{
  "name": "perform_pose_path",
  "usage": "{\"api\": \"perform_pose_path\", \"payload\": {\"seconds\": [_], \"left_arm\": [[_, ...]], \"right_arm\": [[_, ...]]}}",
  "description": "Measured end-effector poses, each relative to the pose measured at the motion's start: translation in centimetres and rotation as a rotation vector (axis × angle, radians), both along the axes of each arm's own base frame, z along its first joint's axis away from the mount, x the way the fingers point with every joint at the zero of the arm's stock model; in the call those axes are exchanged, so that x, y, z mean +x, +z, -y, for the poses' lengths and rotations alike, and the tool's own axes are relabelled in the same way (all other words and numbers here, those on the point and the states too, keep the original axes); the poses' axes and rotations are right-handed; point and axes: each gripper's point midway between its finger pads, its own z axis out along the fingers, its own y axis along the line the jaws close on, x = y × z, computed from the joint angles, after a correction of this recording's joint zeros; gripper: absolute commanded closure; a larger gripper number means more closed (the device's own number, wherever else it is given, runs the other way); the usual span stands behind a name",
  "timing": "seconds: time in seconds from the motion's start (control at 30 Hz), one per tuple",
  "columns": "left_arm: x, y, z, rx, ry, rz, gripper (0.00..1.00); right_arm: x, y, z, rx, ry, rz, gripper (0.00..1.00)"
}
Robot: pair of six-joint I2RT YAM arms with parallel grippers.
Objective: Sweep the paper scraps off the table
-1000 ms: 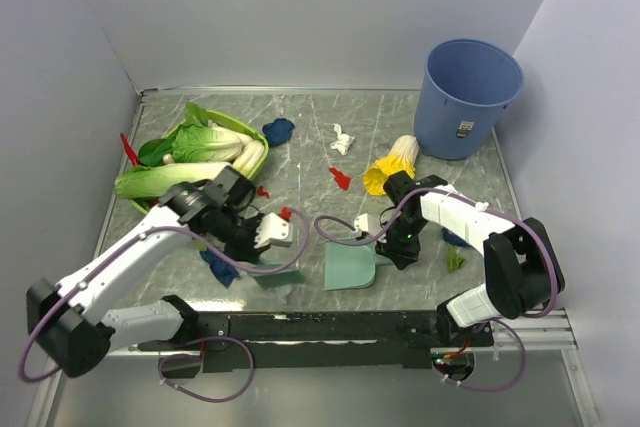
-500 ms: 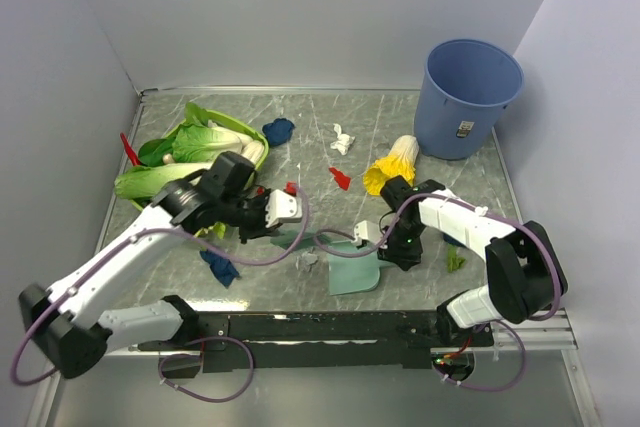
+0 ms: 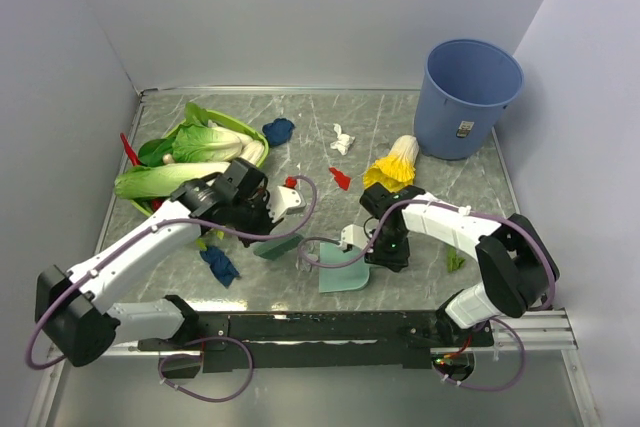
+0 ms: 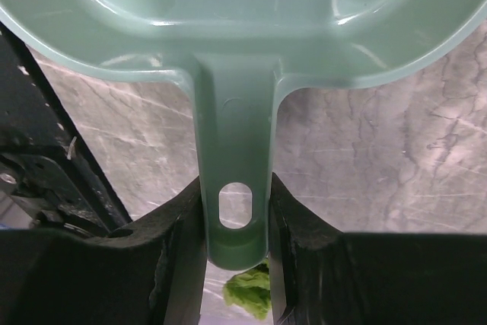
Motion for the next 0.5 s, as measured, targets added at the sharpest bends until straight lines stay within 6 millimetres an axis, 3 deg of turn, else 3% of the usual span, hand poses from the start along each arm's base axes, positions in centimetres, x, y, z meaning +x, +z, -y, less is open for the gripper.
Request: {"api": "perform_pose_path", "payload": {"seconds": [0.27,0.5], "left_arm": [[-0.2,-0.7,3.1,-0.099,-0.029,-0.076,0.99],[-0.9,-0.4,5.5,-0.167,-0.206,-0.068,0.99]], "right_arm": [[-0.4,0.0,-0.5,-0.012,-0.031,0.0,1.0],[-0.3,-0.3,-1.2,0.004,-0.076,-0.01,1.0]]}}
